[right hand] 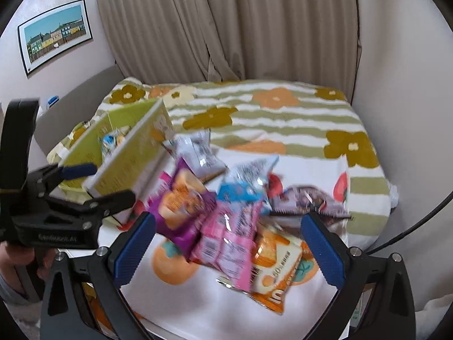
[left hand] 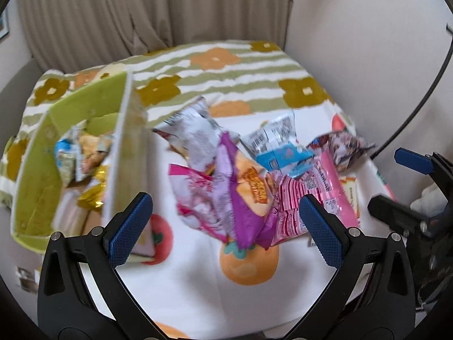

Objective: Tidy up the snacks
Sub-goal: 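Grasp the purple pork-flavour bag with the left gripper while the right grasps the pink bag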

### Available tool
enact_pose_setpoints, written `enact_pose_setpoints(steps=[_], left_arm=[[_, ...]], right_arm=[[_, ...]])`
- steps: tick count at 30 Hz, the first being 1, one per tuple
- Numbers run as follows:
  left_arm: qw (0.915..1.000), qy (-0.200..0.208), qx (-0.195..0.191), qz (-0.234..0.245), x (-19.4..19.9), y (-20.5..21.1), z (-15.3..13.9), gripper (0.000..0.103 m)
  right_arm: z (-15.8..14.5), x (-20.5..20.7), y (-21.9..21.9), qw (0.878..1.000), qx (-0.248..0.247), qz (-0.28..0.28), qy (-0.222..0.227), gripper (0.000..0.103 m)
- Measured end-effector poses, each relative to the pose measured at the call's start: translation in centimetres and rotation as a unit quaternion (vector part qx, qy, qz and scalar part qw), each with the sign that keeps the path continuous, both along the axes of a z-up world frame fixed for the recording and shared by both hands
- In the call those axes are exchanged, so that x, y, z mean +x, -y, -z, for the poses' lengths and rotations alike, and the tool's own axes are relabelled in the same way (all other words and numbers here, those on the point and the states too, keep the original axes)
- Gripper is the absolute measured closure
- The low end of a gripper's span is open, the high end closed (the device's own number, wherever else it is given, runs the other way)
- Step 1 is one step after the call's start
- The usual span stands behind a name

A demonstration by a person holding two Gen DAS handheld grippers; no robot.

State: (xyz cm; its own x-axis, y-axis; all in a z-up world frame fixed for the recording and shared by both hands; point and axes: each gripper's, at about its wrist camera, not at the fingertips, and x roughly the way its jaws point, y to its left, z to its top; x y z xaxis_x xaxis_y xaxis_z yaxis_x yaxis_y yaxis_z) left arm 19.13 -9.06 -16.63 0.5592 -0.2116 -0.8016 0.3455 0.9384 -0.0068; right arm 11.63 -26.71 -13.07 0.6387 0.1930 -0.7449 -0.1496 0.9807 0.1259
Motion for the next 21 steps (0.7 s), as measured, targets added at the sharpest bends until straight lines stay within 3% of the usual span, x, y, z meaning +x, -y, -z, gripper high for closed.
enact_pose_setpoints(steps=[7, 15, 19, 21], left_arm=[[0.9992, -0.034, 0.022, 0.003, 2.7, 2.6, 4.4, 0.000], [0.9980, -0.060, 0.016, 0.010, 4.6, 3.1, 6.9, 0.001], [0.9970, -0.073, 0.016, 0.017, 5.1, 3.3, 7.7, 0.023], [0.9969, -0.075, 0.017, 0.017, 5.3, 3.4, 7.9, 0.027]], right_arm=[[4.6, 0.7, 0.8, 0.999, 0.008, -0.015, -0.028, 0.001], [7.1, 1.8, 0.8, 0.999, -0.015, -0.031, -0.030, 0.001], [7.8, 2.1, 0.5, 0.998, -0.022, -0.049, -0.032, 0.001], [8.2, 2.3, 0.2, 0.998, -0.026, -0.053, -0.032, 0.001]])
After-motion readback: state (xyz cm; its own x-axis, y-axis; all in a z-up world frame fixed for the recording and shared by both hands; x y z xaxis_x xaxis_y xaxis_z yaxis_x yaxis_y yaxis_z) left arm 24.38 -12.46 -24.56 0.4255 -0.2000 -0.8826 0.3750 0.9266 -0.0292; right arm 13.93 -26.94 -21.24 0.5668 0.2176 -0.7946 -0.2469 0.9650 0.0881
